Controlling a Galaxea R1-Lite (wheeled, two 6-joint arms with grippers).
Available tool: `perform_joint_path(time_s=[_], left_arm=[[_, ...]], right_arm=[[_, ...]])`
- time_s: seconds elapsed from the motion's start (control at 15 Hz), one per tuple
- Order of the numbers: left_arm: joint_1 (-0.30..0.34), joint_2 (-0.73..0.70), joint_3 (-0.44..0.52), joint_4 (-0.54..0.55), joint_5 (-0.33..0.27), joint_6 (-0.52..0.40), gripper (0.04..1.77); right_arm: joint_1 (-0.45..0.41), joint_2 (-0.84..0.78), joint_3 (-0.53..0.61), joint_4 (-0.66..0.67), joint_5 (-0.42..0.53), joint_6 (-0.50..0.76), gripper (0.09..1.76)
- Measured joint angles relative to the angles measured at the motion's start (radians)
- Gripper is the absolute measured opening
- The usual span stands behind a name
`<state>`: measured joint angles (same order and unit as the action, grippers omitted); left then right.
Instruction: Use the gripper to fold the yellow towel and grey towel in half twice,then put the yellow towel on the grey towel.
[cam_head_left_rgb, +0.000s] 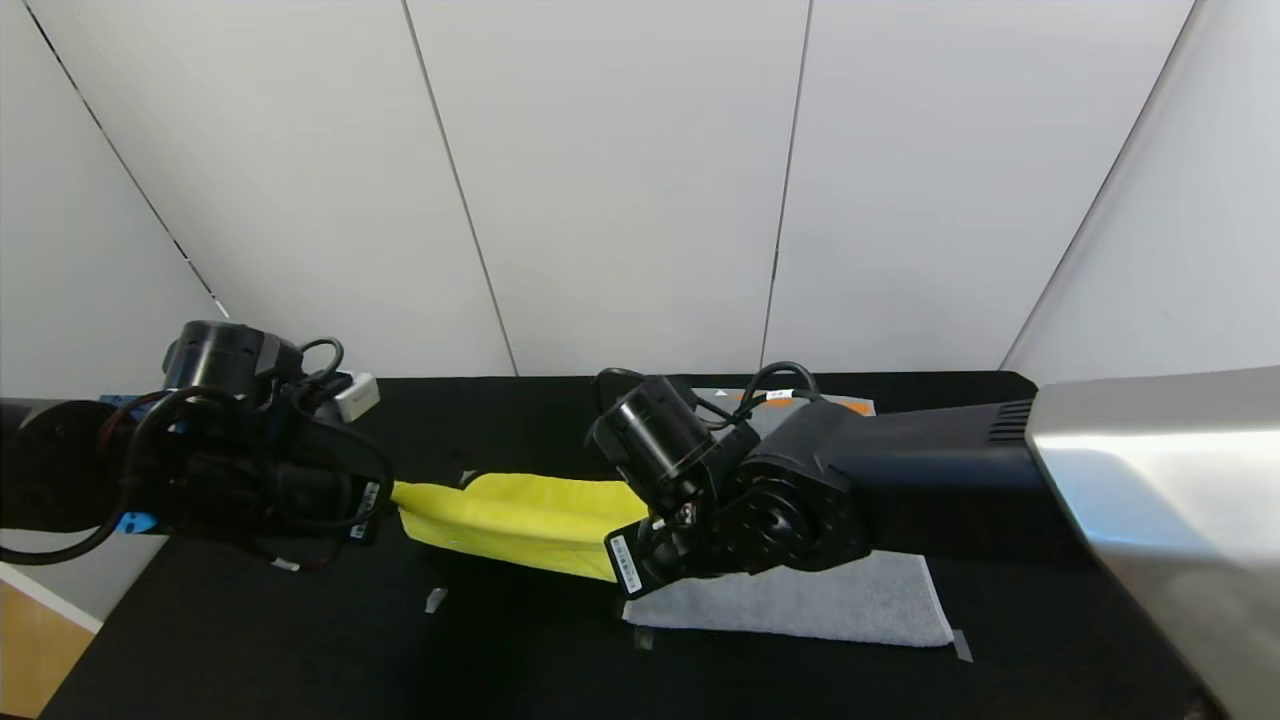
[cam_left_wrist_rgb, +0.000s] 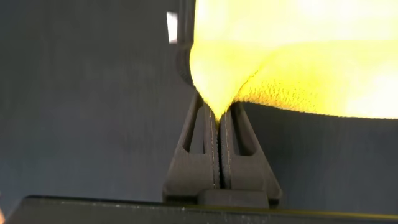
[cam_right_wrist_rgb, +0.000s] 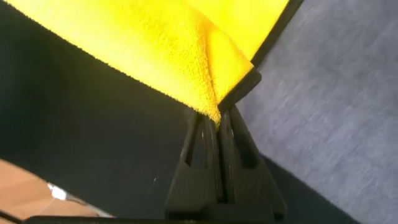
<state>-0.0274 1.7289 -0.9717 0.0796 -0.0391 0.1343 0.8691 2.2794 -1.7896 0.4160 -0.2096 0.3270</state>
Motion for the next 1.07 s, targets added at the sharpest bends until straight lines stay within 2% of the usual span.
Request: perform_joint_path(time_s=[0.33,0.53,0.73,1.0,1.07], left_arm=[[-0.013,0.109,-0.074,-0.037,-0.002,-0.030,0.12],[-0.013,0.179,-0.096,-0.122,-0.002,-0.046,0.12],[-0.012,0.239,-0.115,-0.167,-0.002,-0.066,0.12],[-0.005,0.305,-0.164,-0.173,-0.002,-0.104,0.12],[-0.003,0.319,-0.175,-0.176,-0.002,-0.111,0.21]], right_arm=[[-0.047,0.074,-0.116,-0.001,-0.005,0.000,0.14],[-0.063,0.113,-0.162,-0.005,-0.010,-0.002,0.14],[-0.082,0.145,-0.181,-0.053,-0.015,-0.008,0.14],[-0.093,0.179,-0.186,-0.104,-0.015,-0.023,0.14],[-0.093,0.186,-0.186,-0.107,-0.014,-0.024,0.14]])
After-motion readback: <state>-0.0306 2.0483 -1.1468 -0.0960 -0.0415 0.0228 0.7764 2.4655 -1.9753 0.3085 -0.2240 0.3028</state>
